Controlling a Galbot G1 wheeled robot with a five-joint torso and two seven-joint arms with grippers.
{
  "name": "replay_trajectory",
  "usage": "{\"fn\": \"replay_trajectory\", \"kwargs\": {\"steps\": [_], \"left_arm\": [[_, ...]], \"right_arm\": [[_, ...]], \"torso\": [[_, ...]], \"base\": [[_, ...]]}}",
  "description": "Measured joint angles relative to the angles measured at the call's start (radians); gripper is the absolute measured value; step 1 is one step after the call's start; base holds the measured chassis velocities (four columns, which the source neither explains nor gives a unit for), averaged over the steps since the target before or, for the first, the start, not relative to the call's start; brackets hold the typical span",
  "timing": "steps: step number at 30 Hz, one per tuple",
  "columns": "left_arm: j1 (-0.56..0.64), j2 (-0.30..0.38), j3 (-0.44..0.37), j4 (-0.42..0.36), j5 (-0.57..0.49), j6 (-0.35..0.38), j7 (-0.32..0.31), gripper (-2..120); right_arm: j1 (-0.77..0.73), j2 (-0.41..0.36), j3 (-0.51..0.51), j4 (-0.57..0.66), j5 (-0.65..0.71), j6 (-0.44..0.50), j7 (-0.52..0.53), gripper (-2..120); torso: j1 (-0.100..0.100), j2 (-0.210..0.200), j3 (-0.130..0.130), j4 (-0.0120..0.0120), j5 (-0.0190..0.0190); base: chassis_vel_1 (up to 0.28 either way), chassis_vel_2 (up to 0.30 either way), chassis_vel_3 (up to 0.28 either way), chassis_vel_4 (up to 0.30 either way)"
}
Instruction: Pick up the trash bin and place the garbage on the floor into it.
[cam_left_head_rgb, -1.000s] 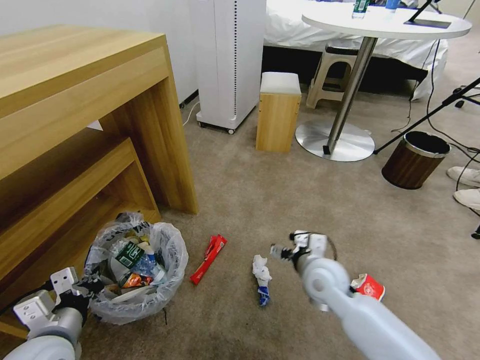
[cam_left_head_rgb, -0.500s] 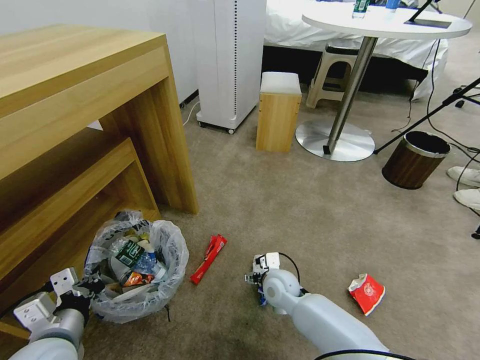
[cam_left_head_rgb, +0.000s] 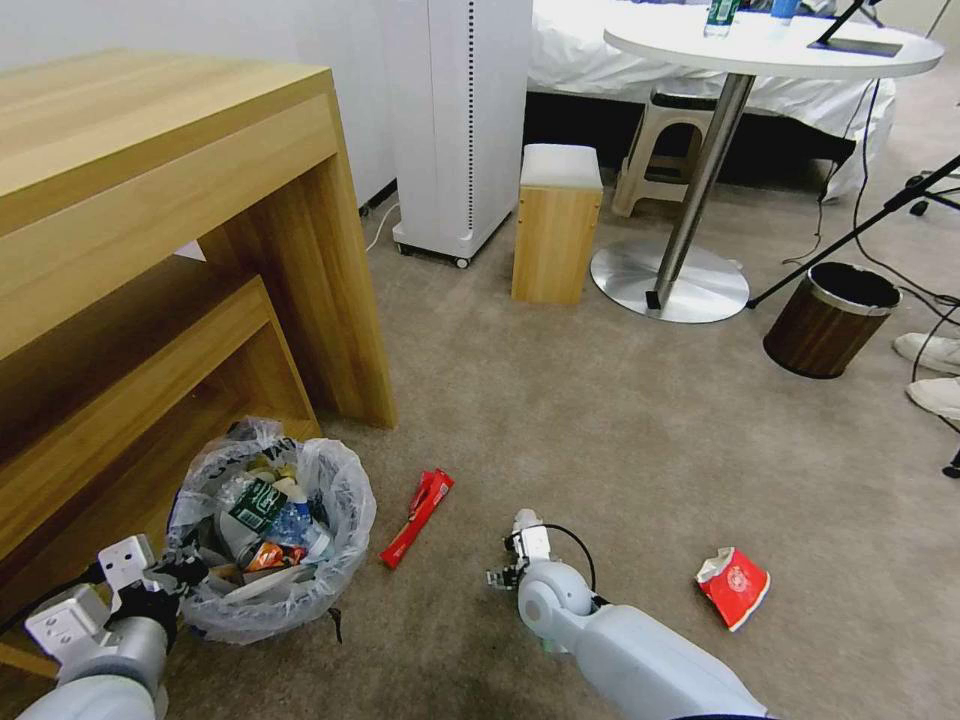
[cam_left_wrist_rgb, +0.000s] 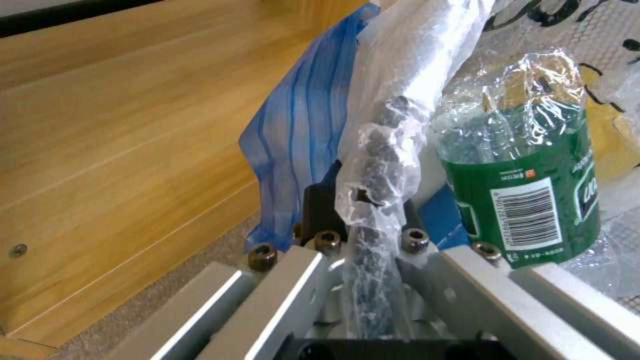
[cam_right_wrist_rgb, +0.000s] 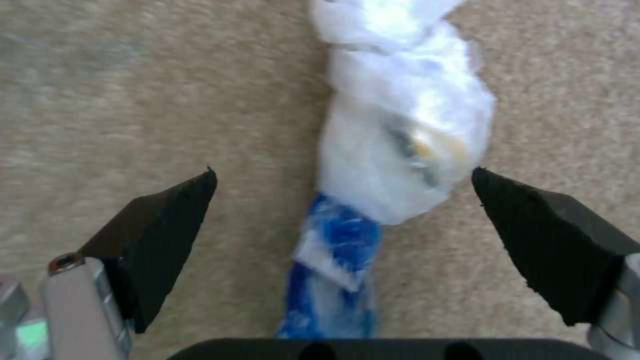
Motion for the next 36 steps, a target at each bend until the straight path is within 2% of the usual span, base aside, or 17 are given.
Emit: {"fn": "replay_trajectory", "kwargs": {"steps": [3,5,7,9,13,15,16,18,19,22,23,24,28,31,32,35,36], "left_arm": [[0.004,0.003,0.0,0.0,0.0,-0.005,0.001,0],[0.004,0.004,0.0,0.0,0.0,-0.005,0.002,0],[0.007,0.004,0.0,0.001,0.002,-0.01,0.004,0],[0.008,0.003,0.0,0.001,0.003,-0.011,0.005,0],[0.014,0.001,0.0,0.0,0.005,-0.015,0.008,0],[0.015,0.002,0.0,-0.003,0.006,-0.02,0.009,0],[0.015,0.002,0.0,-0.003,0.006,-0.02,0.009,0],[0.016,0.002,0.0,-0.003,0.007,-0.021,0.01,0],[0.016,0.002,0.0,-0.003,0.007,-0.021,0.01,0],[0.015,0.0,0.001,-0.003,0.01,-0.022,0.01,0],[0.013,0.0,0.001,-0.001,0.01,-0.022,0.01,0],[0.013,0.0,0.001,-0.001,0.01,-0.022,0.01,0],[0.008,0.004,0.002,0.008,0.01,-0.022,0.01,0],[0.006,0.009,0.002,0.015,0.01,-0.023,0.01,0],[0.006,0.009,0.002,0.015,0.01,-0.023,0.01,0],[0.002,0.011,0.005,0.016,0.008,-0.023,0.01,0],[0.002,0.011,0.005,0.016,0.008,-0.023,0.01,0]], "right_arm": [[-0.002,-0.009,-0.003,-0.013,-0.022,0.019,-0.007,88],[-0.002,-0.009,-0.003,-0.014,-0.023,0.021,-0.007,86],[-0.007,-0.008,-0.003,-0.02,-0.038,0.034,-0.008,73],[-0.008,-0.008,-0.003,-0.022,-0.041,0.036,-0.008,71],[-0.014,-0.01,-0.003,-0.03,-0.062,0.053,-0.015,57],[-0.019,-0.014,-0.002,-0.031,-0.069,0.059,-0.018,45],[-0.019,-0.014,-0.002,-0.031,-0.069,0.059,-0.018,45],[-0.024,-0.022,0.001,-0.025,-0.075,0.068,-0.02,34],[-0.024,-0.022,0.001,-0.025,-0.075,0.068,-0.02,34],[-0.035,-0.042,0.012,0.005,-0.075,0.077,-0.021,23],[-0.046,-0.067,0.024,0.039,-0.074,0.086,-0.023,17],[-0.046,-0.067,0.024,0.039,-0.074,0.086,-0.023,17],[-0.073,-0.13,0.06,0.136,-0.075,0.121,-0.037,2],[-0.113,-0.204,0.118,0.304,-0.092,0.188,-0.095,0],[-0.113,-0.204,0.118,0.304,-0.092,0.188,-0.095,0],[-0.134,-0.255,0.16,0.454,-0.117,0.287,-0.174,0],[-0.134,-0.255,0.16,0.454,-0.117,0.287,-0.174,0]], "torso": [[0.0,0.0,0.0,0.0,0.0],[0.0,0.0,0.0,0.0,0.0],[0.0,0.0,0.0,0.0,0.0],[0.0,0.0,0.0,0.0,0.0],[0.0,0.0,0.0,0.0001,0.0],[0.0,0.0,0.0,0.0001,0.0001],[0.0,0.0,0.0,0.0001,0.0001],[0.0,0.0,0.0,0.0001,0.0002],[0.0,0.0,0.0,0.0001,0.0002],[0.0,0.0,0.0,0.0001,0.0001],[0.0,0.0,0.0,0.0001,0.0001],[0.0,0.0,0.0,0.0001,0.0001],[0.0,0.0,0.0,0.0,0.0001],[0.0,0.0,0.0,-0.0001,0.0],[0.0,0.0,0.0,-0.0001,0.0],[0.0,0.0,0.0,-0.0001,0.0002],[0.0,0.0,0.0,-0.0001,0.0002]], "base": [[0.0,0.0,0.0,0.0],[0.0,0.0,0.0,0.0],[0.0,0.0,0.0,0.0],[0.0,0.0,0.0,0.0],[0.0,0.0,0.0,0.0],[0.0,0.0,0.0,0.0],[0.0,0.0,0.0,0.0],[0.0,0.0,0.0,0.0],[0.0,0.0,0.0,0.0],[0.0,0.0,0.0,0.0],[0.0,0.0,0.0,0.0],[0.0,0.0,0.0,0.0],[0.0,0.0,0.0,0.0],[0.0,0.0,0.0,0.0],[0.0,0.0,0.0,0.0],[0.0,0.0,0.0,0.0],[0.0,0.0,0.0,0.0]]}}
